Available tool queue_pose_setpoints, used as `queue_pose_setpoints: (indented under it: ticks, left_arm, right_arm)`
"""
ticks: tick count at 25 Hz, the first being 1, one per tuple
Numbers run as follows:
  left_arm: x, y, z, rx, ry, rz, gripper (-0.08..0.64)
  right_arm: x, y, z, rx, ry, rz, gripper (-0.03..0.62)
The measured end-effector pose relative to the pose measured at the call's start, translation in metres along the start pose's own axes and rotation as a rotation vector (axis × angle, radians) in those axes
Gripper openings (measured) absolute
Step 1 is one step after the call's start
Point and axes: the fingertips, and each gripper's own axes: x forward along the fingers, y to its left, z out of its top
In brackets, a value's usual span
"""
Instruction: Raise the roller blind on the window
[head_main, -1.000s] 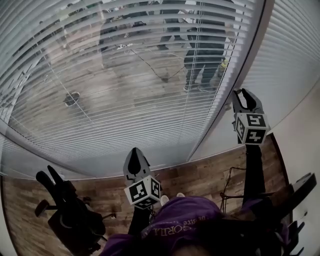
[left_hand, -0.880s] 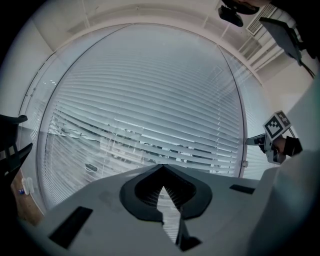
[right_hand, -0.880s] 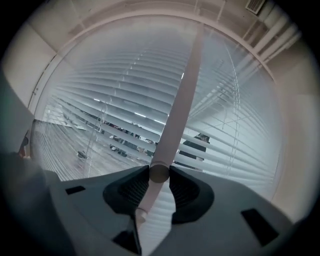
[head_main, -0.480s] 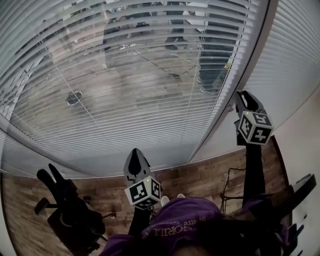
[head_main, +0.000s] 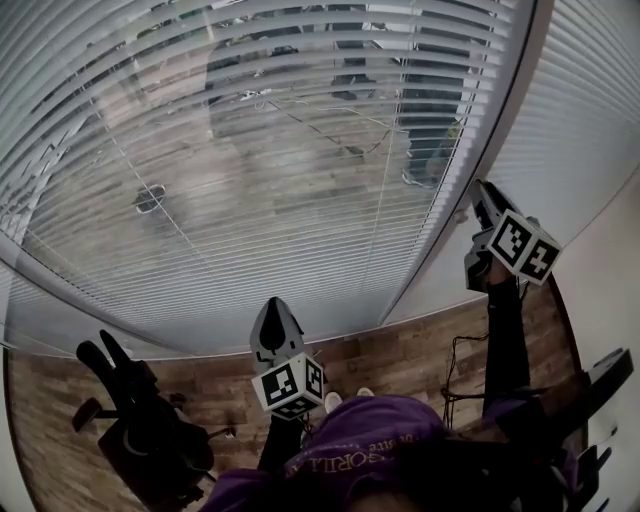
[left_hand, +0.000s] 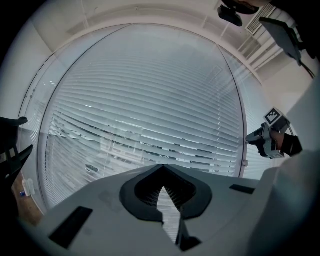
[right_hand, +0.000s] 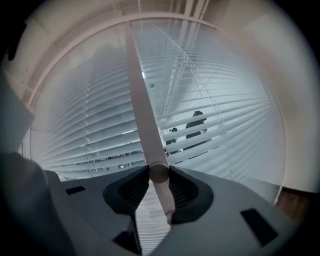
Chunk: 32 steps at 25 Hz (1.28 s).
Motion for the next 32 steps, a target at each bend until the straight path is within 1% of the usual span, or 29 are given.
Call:
queue_pose_setpoints:
  ticks: [9,12,14,15,17,22,25,29,32]
  left_arm:
    - [0.002,-0.005,-0.002,0.003,-0.002,-0.007,0.000]
    - [0.002,-0.005,-0.002,0.004,-0.002,-0.004,0.000]
    - [0.001,-0.004,-0.002,0.007,-0.004,-0.002,0.000]
    - [0.002,-0.004,-0.002,0.007,-0.005,-0.002,0.000]
    - [0.002,-0.002,-0.003,0.007,-0.004,-0.001,0.000]
    - [0.000,-0.004,0.000,0.009,-0.001,0.002,0.000]
    - [0.002,0.000,-0.004,0.007,-0.010,-0.003,0.000]
    - [0.001,0.004,-0.013,0.010,-0.013,-0.011,0.000]
    - [0.000,0.002,-0.012,0.004,-0.015,-0.007,0.000]
  right_arm:
    - [0.000,-0.003,-0.001,0.270,-0.012,0.075,0.124]
    - [0.000,-0.004,0.000,0.306,-0.019,0.082,0.124]
    - [0.001,-0.004,0.000,0.293,-0.021,0.088,0.124]
    - [0.001,-0.003,-0.001,0.270,-0.022,0.093,0.124]
    - [0.000,-0.001,-0.003,0.190,-0.027,0.098,0.124]
    - [-0.003,0.000,-0.002,-0.098,-0.026,0.077,0.124]
    - [-0.004,0.004,-0.004,-0.299,-0.021,0.031,0.124]
    - [-0.005,0.009,-0.014,-0.540,-0.010,-0.029,0.124]
    - [-0.003,0.011,-0.014,-0.663,0.004,-0.064,0.124]
